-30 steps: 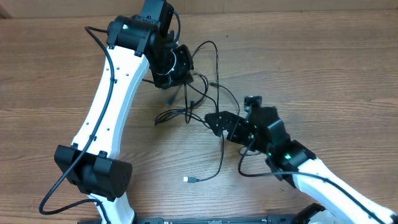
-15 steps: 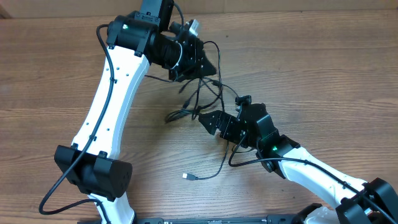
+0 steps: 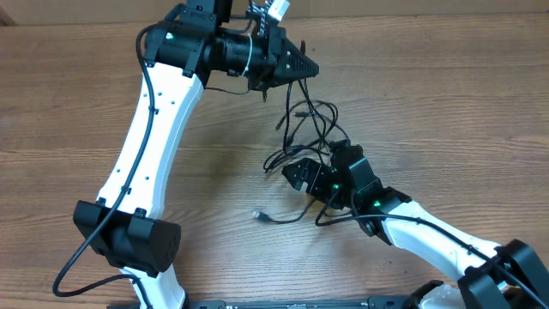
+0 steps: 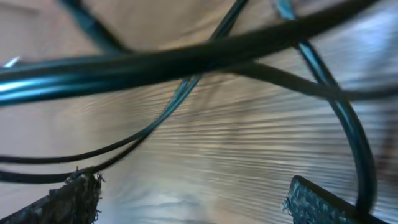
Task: Untangle cables
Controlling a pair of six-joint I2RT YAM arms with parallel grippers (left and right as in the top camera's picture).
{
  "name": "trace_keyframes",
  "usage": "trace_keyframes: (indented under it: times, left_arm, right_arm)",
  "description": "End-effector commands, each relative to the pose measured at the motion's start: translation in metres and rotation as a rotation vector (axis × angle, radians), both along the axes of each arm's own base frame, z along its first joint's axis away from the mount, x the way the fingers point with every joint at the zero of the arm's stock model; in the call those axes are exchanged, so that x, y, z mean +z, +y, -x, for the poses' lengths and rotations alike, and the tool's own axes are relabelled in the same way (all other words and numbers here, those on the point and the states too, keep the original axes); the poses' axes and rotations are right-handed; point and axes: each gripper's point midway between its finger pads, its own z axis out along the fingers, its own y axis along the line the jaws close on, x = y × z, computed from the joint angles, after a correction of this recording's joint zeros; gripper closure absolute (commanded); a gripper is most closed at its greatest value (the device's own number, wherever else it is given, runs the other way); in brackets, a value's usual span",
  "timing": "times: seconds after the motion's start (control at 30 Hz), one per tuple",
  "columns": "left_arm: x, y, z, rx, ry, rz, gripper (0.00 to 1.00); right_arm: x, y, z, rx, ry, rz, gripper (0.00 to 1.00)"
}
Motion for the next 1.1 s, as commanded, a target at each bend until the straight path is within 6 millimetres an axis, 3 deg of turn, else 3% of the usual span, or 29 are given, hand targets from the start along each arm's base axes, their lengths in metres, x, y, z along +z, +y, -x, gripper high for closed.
trace_keyframes:
  times: [0.0, 0.13, 0.33, 0.37, 0.43, 0.57, 0.67, 0.7, 0.87, 1.07]
  left_arm:
    - [0.037, 0.018, 0.006, 0.010, -0.063, 0.061, 0.96]
    - [0.054, 0.037, 0.009, 0.035, -0.154, 0.066, 0.96]
    - [0.076, 0.078, 0.011, 0.174, -0.286, -0.017, 0.96]
    - [0.077, 0.089, 0.008, 0.224, -0.306, -0.056, 0.96]
    - [0.070, 0.130, -0.005, 0.422, -0.343, -0.231, 0.96]
    - [0.050, 0.180, -0.011, 0.623, -0.305, -0.458, 0.96]
    - [0.042, 0.181, -0.002, 0.614, -0.257, -0.479, 0.96]
    - [0.041, 0.178, 0.001, 0.590, -0.252, -0.467, 0.96]
    - [0.049, 0.160, 0.010, 0.445, -0.355, -0.410, 0.96]
    - [0.050, 0.157, 0.013, 0.384, -0.422, -0.418, 0.96]
  right_arm:
    - [-0.016, -0.014, -0.002, -0.059, 0.031, 0.069, 0.06]
    - [-0.018, -0.016, 0.001, 0.008, -0.013, 0.122, 0.23]
    - [-0.018, -0.052, 0.000, -0.081, 0.033, 0.194, 0.16]
    - [-0.018, -0.059, 0.000, -0.098, 0.046, 0.199, 0.16]
    - [-0.018, -0.077, 0.003, -0.141, 0.082, 0.216, 0.16]
    - [-0.015, -0.088, 0.005, -0.168, 0.100, 0.222, 0.16]
    - [-0.008, -0.084, 0.003, -0.160, 0.078, 0.197, 0.13]
    - [-0.002, -0.077, 0.000, -0.135, 0.053, 0.162, 0.09]
    - [0.043, -0.032, -0.013, 0.098, -0.169, -0.016, 0.07]
    - [0.064, -0.028, -0.030, 0.091, -0.292, -0.039, 0.07]
